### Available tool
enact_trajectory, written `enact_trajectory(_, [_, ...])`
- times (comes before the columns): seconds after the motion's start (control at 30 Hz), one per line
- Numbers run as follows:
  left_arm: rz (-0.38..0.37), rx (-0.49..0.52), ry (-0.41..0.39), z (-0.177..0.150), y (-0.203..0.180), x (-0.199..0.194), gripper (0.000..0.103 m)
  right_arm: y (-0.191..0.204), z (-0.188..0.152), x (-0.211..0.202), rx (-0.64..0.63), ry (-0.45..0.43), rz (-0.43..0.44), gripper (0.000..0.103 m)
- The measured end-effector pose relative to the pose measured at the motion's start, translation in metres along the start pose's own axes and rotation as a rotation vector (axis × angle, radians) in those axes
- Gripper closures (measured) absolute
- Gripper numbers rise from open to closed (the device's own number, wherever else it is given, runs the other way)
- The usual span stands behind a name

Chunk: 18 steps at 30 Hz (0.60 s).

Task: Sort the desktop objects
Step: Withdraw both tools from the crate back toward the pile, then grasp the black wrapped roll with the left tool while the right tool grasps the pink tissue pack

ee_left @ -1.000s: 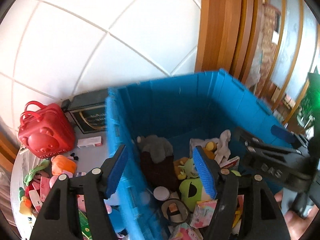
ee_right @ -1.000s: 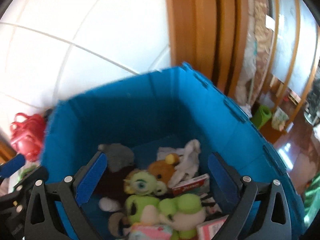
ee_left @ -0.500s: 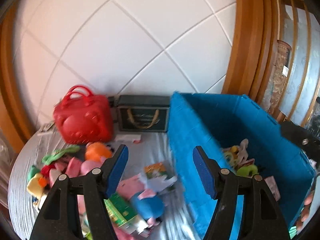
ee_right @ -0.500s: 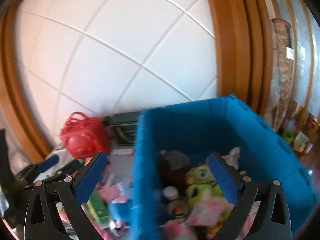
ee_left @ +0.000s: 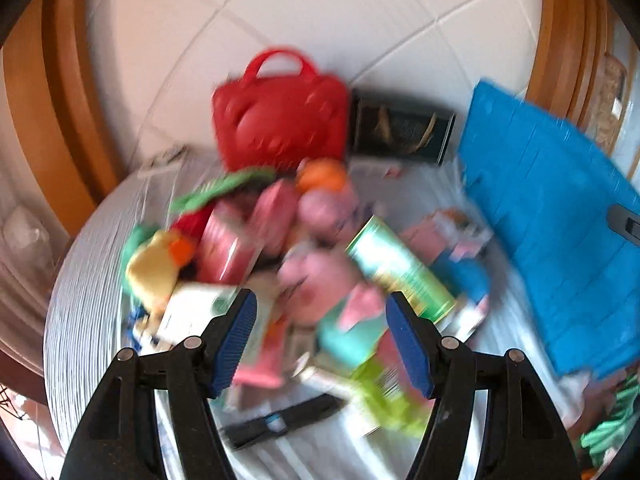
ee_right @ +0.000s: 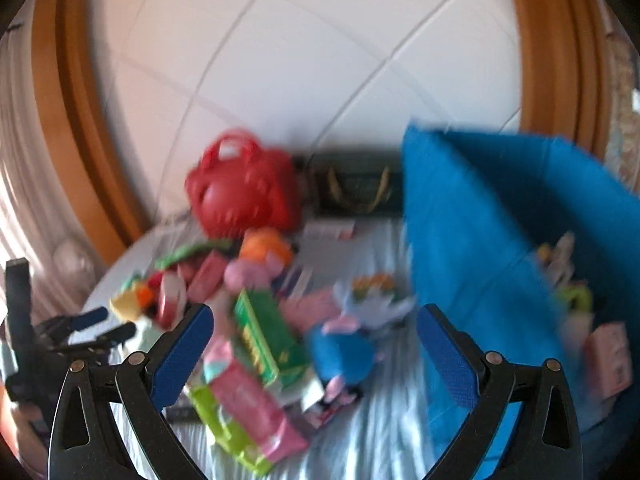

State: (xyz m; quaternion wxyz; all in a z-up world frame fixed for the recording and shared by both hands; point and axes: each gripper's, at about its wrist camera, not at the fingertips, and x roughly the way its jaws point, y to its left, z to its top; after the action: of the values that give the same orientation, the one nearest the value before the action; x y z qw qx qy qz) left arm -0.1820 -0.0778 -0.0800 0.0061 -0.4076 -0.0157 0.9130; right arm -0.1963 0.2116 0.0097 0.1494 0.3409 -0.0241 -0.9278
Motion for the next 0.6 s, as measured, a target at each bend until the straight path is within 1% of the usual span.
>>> enact_trajectory(0.07, [0.023,0.03,0.051,-0.028,0.018,0.019,0.037,0.008,-0.022,0.026,-0.004,0.06,0.003,0.0])
enact_trajectory(0.13, [0.036,0.065,0.105,-0.055,0.03,0.034,0.037,0.015,-0.047,0.056,-0.013,0.145,0.006,0.0])
enact_trajectory(0.27, [-0.009,0.122,0.221,-0.103,0.042,0.069,0.037,0.023,-0.098,0.1,-0.021,0.307,0.008,0.0])
enact_trajectory(0.37, [-0.033,0.145,0.262,-0.123,0.042,0.085,0.037,0.025,-0.126,0.111,-0.026,0.371,0.003,0.0])
enact_trajectory(0.47, [-0.076,0.178,0.279,-0.133,0.034,0.096,0.037,0.031,-0.148,0.117,-0.055,0.415,-0.004,0.0])
enact_trajectory(0.53, [-0.083,0.202,0.293,-0.137,0.026,0.105,0.037,0.036,-0.154,0.121,-0.074,0.436,-0.001,0.0])
enact_trajectory(0.6, [-0.076,0.202,0.315,-0.139,0.021,0.117,0.037,0.042,-0.163,0.126,-0.097,0.459,0.014,0.0])
